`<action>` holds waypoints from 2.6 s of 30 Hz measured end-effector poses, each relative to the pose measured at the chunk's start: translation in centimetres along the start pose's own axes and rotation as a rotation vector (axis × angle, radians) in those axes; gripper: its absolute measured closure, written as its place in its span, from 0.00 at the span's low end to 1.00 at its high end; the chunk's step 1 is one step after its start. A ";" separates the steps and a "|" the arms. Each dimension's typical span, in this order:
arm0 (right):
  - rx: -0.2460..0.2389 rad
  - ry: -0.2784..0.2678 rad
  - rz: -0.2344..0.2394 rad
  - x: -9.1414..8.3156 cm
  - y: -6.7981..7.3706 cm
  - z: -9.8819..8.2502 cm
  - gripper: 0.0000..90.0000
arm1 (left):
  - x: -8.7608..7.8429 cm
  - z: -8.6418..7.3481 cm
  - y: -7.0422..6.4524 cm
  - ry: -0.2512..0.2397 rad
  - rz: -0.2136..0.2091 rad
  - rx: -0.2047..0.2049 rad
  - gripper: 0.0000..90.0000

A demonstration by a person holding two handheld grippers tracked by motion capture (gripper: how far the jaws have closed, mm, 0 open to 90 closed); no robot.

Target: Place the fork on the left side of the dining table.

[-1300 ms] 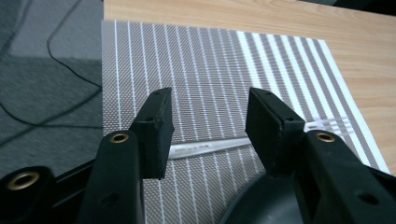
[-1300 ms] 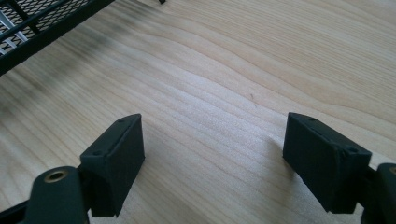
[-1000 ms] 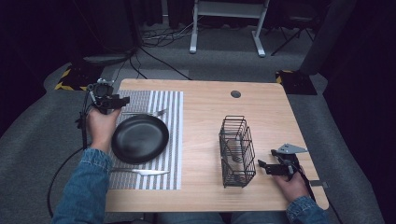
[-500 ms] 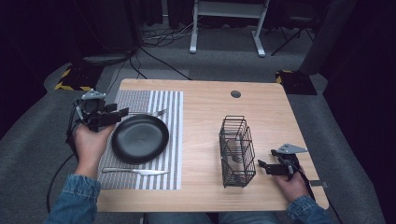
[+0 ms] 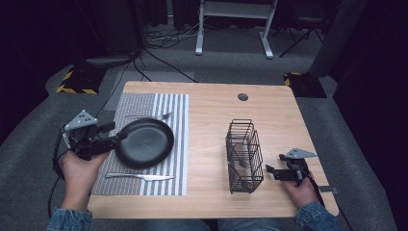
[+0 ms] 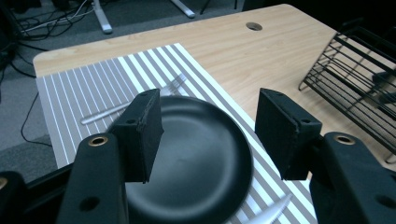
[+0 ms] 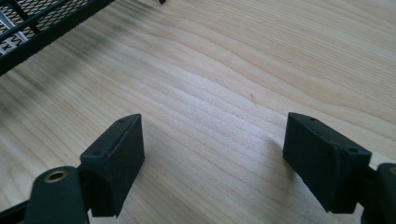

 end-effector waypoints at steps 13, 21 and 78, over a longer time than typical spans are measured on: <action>0.000 0.000 0.000 0.0 0.0 0.0 0.23 | -1.6 -4.2 -1.5 0.023 -0.035 0.021 0.42; 0.000 0.000 0.000 0.0 0.0 0.0 0.23 | -1.8 -7.1 -1.3 0.029 -0.022 0.004 0.40; -0.001 0.000 0.000 0.0 0.0 0.0 0.23 | 4.9 -18.9 -3.2 0.173 -0.100 0.099 0.38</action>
Point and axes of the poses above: each handheld gripper's, and its own axes: x roughly forward along the jaws, z roughly out of its top, y roughly to its left, the point moved 8 cm from there along x, roughly forward along the jaws, and after that the axes turned 1 degree about -y, right-handed, at the moved point
